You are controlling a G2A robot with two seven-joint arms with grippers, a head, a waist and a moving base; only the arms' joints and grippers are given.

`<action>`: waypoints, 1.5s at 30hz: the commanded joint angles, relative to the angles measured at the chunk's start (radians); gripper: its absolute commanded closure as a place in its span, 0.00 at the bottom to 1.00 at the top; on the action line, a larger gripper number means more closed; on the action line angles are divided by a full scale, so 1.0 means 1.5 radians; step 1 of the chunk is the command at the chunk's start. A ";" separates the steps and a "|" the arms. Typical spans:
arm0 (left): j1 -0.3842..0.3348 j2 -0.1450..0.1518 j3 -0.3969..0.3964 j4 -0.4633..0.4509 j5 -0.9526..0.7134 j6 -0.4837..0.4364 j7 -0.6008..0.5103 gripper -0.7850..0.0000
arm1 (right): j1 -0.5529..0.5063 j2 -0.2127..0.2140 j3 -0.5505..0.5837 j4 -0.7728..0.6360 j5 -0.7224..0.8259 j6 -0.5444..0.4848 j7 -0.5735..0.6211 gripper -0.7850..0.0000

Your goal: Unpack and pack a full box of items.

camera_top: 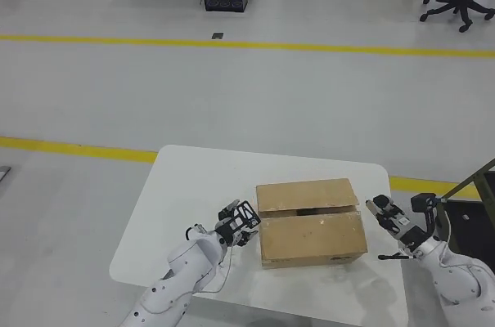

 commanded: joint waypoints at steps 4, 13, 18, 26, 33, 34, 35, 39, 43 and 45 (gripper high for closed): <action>0.027 0.005 -0.025 -0.033 0.003 0.007 -0.018 0.00 | 0.017 -0.003 -0.019 -0.054 0.009 -0.003 -0.003 0.91; 0.060 0.005 -0.055 -0.048 -0.032 0.054 -0.050 0.00 | 0.115 -0.030 -0.193 -0.022 -0.051 0.021 -0.011 1.00; 0.053 0.000 -0.055 -0.025 -0.055 0.086 -0.049 0.00 | 0.181 -0.048 -0.269 0.070 -0.072 0.037 -0.020 1.00; 0.032 -0.005 -0.054 0.042 -0.094 0.060 -0.032 0.00 | 0.232 -0.067 -0.325 0.159 -0.089 0.043 -0.045 1.00; 0.011 -0.010 -0.045 0.103 -0.138 0.011 -0.012 0.00 | 0.253 -0.078 -0.348 0.190 -0.090 0.055 -0.052 1.00; 0.011 -0.010 -0.045 0.103 -0.138 0.011 -0.012 0.00 | 0.254 -0.080 -0.350 0.193 -0.090 0.056 -0.051 1.00; 0.011 -0.010 -0.045 0.103 -0.138 0.011 -0.012 0.00 | 0.256 -0.081 -0.352 0.196 -0.089 0.057 -0.050 1.00; 0.011 -0.010 -0.045 0.103 -0.138 0.011 -0.012 0.00 | 0.258 -0.083 -0.353 0.201 -0.088 0.062 -0.047 1.00; 0.011 -0.010 -0.045 0.103 -0.138 0.011 -0.012 0.00 | 0.257 -0.083 -0.346 0.195 -0.086 0.068 -0.042 1.00; 0.011 -0.010 -0.045 0.103 -0.138 0.011 -0.012 0.00 | 0.254 -0.082 -0.341 0.190 -0.087 0.070 -0.040 1.00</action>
